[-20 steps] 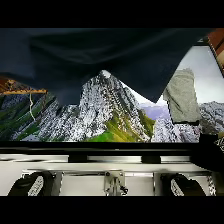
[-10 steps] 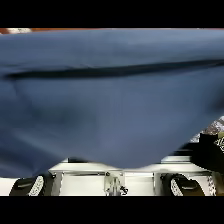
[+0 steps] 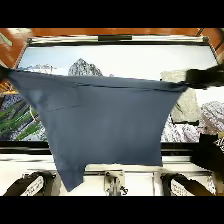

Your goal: Fold the shirts.

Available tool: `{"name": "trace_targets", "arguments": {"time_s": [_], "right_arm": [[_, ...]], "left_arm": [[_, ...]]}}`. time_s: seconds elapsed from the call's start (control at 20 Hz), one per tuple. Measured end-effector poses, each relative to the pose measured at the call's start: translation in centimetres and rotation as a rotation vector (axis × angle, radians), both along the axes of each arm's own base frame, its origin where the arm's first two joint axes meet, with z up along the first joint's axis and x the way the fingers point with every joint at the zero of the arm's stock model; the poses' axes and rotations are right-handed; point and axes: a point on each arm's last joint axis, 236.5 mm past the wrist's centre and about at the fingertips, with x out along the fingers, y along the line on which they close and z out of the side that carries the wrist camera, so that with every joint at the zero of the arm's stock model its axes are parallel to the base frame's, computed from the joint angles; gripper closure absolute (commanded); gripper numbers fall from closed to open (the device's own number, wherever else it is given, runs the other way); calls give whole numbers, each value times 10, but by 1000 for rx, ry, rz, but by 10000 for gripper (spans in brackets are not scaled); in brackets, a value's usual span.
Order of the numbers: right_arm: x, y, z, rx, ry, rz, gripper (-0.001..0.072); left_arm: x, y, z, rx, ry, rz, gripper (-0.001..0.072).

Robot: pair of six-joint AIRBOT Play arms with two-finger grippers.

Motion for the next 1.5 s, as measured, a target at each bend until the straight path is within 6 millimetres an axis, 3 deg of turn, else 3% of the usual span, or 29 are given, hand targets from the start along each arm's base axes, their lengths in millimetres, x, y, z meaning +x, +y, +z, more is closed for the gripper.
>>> {"name": "trace_targets", "arguments": {"time_s": [0.1, 0.3, 0.45, 0.7, 0.95, 1.1, 1.3, 1.5], "right_arm": [[44, 10, -47, 70, 19, -11, 643], [122, 21, -110, 178, -63, -68, 643], [157, 22, -139, 193, -131, -100, 643], [195, 25, -147, 193, -265, -138, 643], [182, 36, -179, 200, -159, -124, 643], [160, 38, -188, 172, -60, -82, 643], [113, 44, -201, 160, 139, -32, 643], [81, 41, -212, 135, 279, -16, 643]], "left_arm": [[43, -2, -49, -45, 75, -1, 675], [123, -10, -116, -129, 59, 31, 675], [161, -14, -151, -147, 23, 63, 676], [197, -4, -192, -147, -22, 134, 675], [201, -6, -232, -140, 39, 129, 675], [190, -15, -235, -83, 94, 16, 675], [149, -23, -245, -26, 277, -155, 675], [101, -15, -269, 19, 492, -257, 675]]}}
